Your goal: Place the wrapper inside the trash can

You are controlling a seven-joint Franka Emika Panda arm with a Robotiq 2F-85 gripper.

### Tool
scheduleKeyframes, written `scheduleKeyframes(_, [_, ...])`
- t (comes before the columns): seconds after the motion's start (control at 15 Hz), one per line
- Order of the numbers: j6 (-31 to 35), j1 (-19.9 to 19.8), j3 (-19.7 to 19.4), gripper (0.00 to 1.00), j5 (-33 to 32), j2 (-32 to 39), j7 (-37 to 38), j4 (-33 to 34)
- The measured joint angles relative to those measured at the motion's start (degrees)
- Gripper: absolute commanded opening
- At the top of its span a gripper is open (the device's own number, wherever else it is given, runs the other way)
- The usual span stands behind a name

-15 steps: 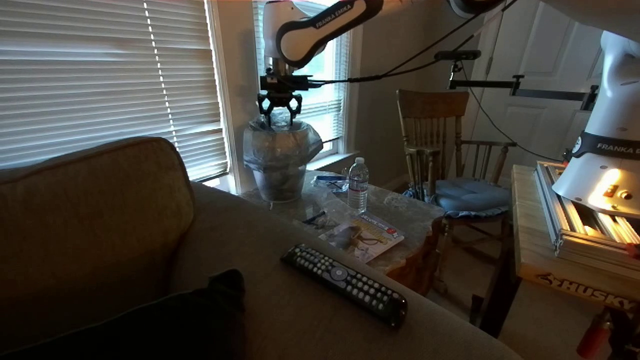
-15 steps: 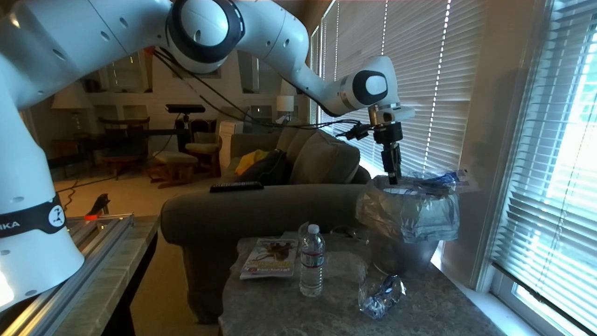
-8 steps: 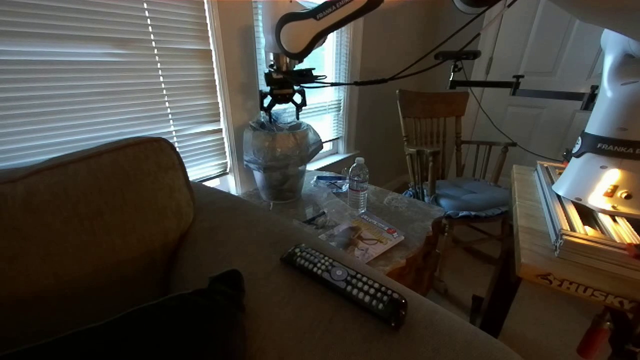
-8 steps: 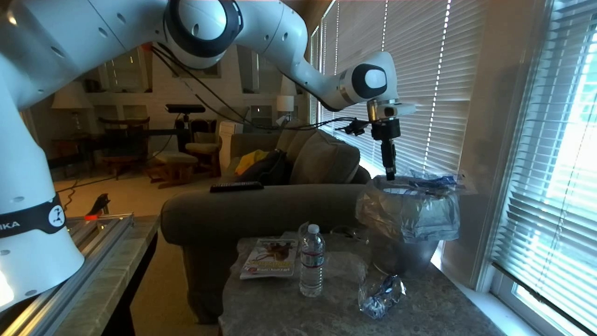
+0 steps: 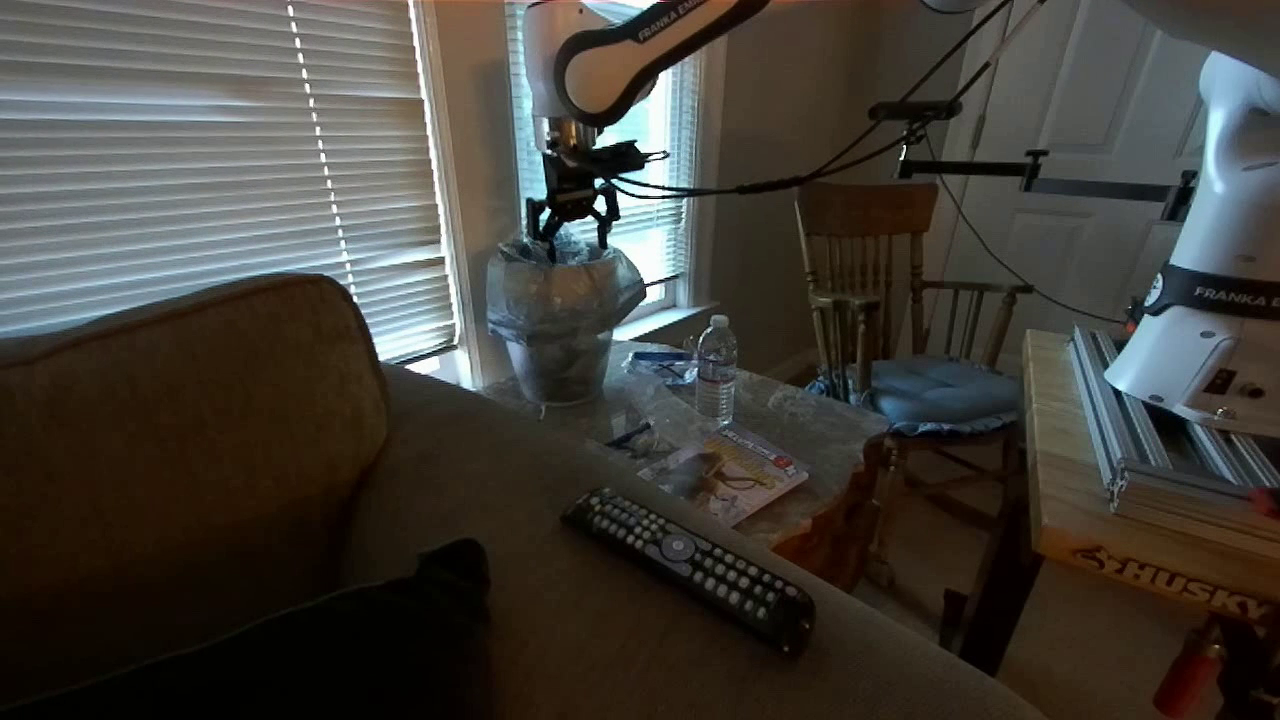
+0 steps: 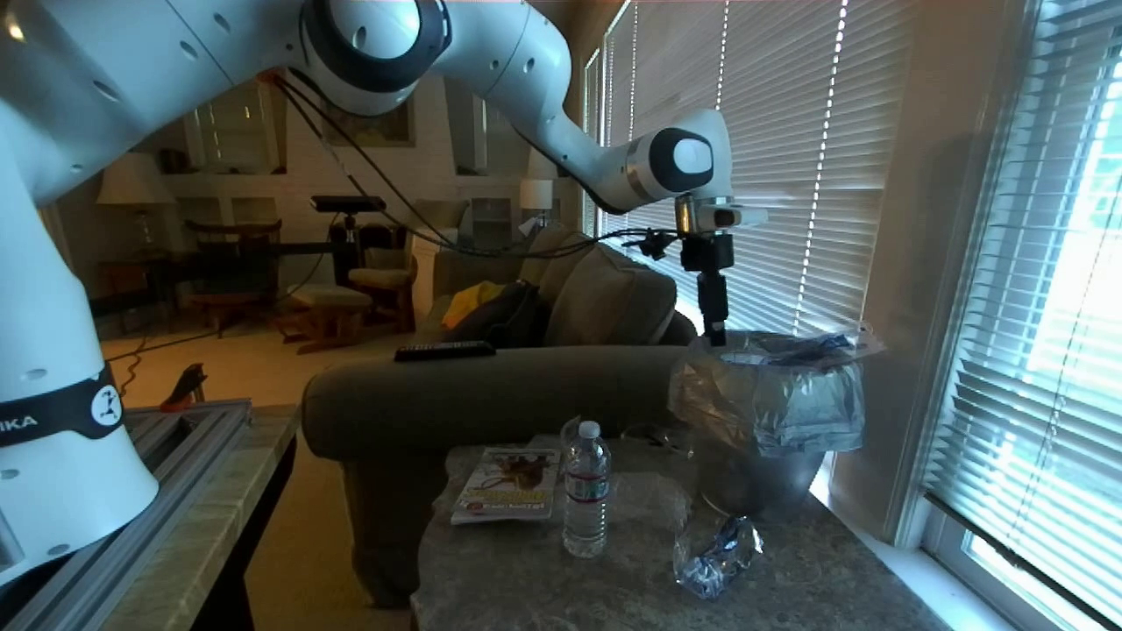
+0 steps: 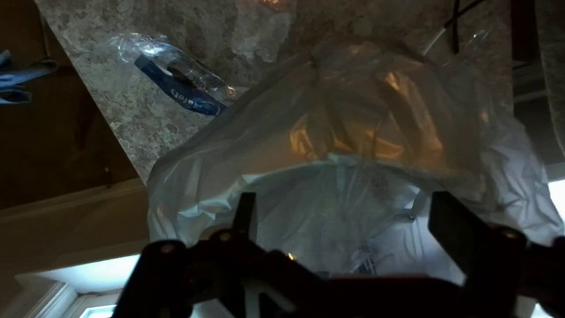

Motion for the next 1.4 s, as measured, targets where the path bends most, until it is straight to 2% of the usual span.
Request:
scheduleKeyframes(0.4, [0.03, 0.53, 0.21, 1.0, 0.03, -4.93, -8.5, -7.08])
scheduleKeyframes(0.73, [0.05, -0.16, 1.31, 1.0, 0.34, -12.54, -15.68, -16.42])
scheduleKeyframes(1.07, [1.27, -0.41, 1.44, 1.0, 2.66, -22.43, -14.37, -29.06])
scheduleKeyframes(1.4, [6.78, -1.21, 2.43, 1.0, 8.37, -30.85, -9.74, -41.48])
